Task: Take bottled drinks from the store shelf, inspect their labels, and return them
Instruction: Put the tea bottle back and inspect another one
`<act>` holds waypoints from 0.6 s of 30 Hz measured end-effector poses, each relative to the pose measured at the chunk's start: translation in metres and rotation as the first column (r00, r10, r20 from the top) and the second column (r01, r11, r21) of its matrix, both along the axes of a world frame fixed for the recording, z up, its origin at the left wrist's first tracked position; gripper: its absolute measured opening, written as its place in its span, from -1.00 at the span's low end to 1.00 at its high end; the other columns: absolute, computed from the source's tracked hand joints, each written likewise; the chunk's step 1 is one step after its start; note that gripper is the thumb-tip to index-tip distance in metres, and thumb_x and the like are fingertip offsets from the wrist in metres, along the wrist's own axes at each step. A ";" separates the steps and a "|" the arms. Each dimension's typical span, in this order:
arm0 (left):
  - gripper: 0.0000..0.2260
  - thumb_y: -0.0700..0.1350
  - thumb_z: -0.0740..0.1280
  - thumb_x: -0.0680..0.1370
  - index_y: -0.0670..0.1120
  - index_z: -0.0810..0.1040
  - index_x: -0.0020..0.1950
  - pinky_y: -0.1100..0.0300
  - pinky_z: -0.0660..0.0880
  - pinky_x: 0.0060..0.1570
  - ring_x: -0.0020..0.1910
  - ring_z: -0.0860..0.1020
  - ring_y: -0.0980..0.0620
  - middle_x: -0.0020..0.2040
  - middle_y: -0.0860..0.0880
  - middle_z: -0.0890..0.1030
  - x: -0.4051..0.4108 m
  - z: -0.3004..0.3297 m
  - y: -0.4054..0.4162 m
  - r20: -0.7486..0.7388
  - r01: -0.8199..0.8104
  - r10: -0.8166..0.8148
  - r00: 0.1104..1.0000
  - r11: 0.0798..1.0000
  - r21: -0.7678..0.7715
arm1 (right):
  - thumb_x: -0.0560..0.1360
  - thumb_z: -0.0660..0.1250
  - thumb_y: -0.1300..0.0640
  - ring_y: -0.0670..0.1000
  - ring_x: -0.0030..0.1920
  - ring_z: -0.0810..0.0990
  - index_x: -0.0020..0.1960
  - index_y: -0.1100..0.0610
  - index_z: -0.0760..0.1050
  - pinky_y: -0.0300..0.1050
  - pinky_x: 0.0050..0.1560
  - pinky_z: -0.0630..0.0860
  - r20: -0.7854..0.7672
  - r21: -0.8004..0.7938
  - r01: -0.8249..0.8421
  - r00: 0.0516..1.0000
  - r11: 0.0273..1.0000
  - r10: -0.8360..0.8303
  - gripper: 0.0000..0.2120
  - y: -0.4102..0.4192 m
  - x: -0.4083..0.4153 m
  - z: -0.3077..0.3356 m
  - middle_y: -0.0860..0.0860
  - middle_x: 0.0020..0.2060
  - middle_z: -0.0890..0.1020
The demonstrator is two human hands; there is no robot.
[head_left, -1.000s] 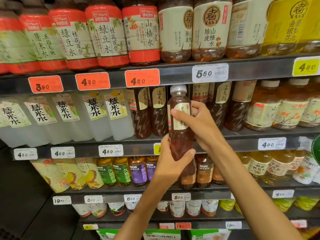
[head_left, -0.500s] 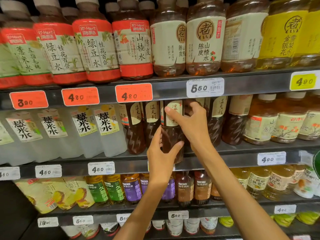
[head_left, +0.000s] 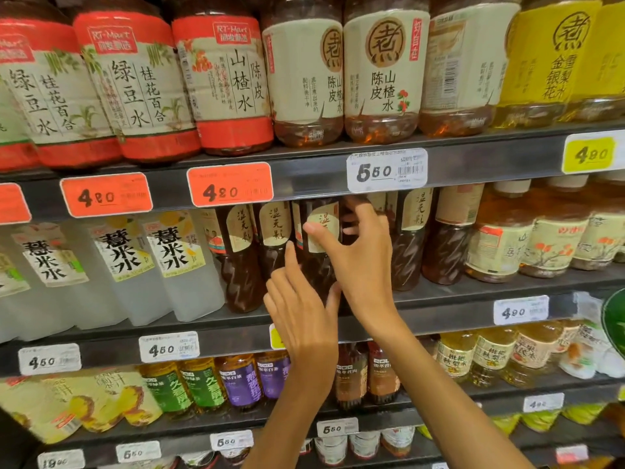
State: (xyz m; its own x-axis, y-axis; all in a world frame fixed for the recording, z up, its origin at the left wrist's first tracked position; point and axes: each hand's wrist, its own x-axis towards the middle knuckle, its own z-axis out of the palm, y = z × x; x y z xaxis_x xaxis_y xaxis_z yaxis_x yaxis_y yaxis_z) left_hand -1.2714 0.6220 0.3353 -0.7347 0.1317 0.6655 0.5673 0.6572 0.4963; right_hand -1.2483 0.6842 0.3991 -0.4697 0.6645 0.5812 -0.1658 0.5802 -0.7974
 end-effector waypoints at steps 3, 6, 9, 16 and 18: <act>-0.24 -0.13 0.62 0.23 -0.31 0.41 0.34 -0.02 0.49 -0.17 -0.15 0.54 -0.21 -0.07 -0.25 0.54 -0.001 -0.003 0.007 -0.066 -0.062 0.058 0.996 0.997 -0.049 | 0.38 0.47 -0.11 0.00 -0.03 0.43 0.05 0.18 0.47 -0.19 -0.05 0.40 0.031 0.075 0.061 0.997 0.995 -0.063 -0.56 0.004 -0.005 0.000 -0.02 -0.12 0.46; -0.29 -0.05 0.58 0.28 -0.30 0.43 0.33 -0.02 0.48 -0.19 -0.15 0.53 -0.19 -0.04 -0.25 0.54 -0.006 -0.009 0.009 -0.111 -0.091 0.082 0.990 0.993 -0.078 | 0.39 0.45 -0.14 0.01 -0.07 0.41 0.03 0.23 0.47 -0.18 -0.10 0.40 0.090 0.162 0.103 0.989 0.981 -0.119 -0.53 0.008 -0.008 0.000 0.04 -0.11 0.40; -0.35 0.10 0.41 0.40 -0.28 0.43 0.34 0.02 0.45 -0.22 -0.17 0.51 -0.16 -0.01 -0.23 0.55 -0.011 -0.014 0.011 -0.179 -0.148 0.127 0.976 0.983 -0.109 | 0.46 0.41 -0.05 0.02 -0.12 0.36 -0.05 0.28 0.47 -0.11 -0.15 0.38 0.040 0.270 0.176 0.980 0.946 -0.194 -0.62 0.014 -0.002 0.000 0.06 -0.16 0.37; -0.34 0.16 0.41 0.43 -0.26 0.41 0.35 0.06 0.45 -0.21 -0.16 0.49 -0.10 0.01 -0.19 0.53 -0.016 -0.014 0.017 -0.233 -0.192 0.161 0.959 0.975 -0.115 | 0.35 0.41 0.27 0.23 -0.24 0.49 -0.34 0.28 0.44 0.06 -0.16 0.37 0.012 0.575 0.446 0.833 0.686 -0.552 -0.82 0.035 0.008 0.016 0.24 -0.35 0.54; -0.34 0.15 0.42 0.44 -0.26 0.40 0.36 0.07 0.45 -0.18 -0.14 0.48 -0.10 0.02 -0.18 0.52 -0.014 -0.012 0.017 -0.207 -0.172 0.148 0.967 0.980 -0.102 | 0.42 0.35 0.19 0.19 -0.28 0.49 -0.41 0.17 0.36 0.02 -0.17 0.31 0.160 0.630 0.341 0.823 0.698 -0.546 -0.73 0.041 0.006 0.021 0.17 -0.39 0.55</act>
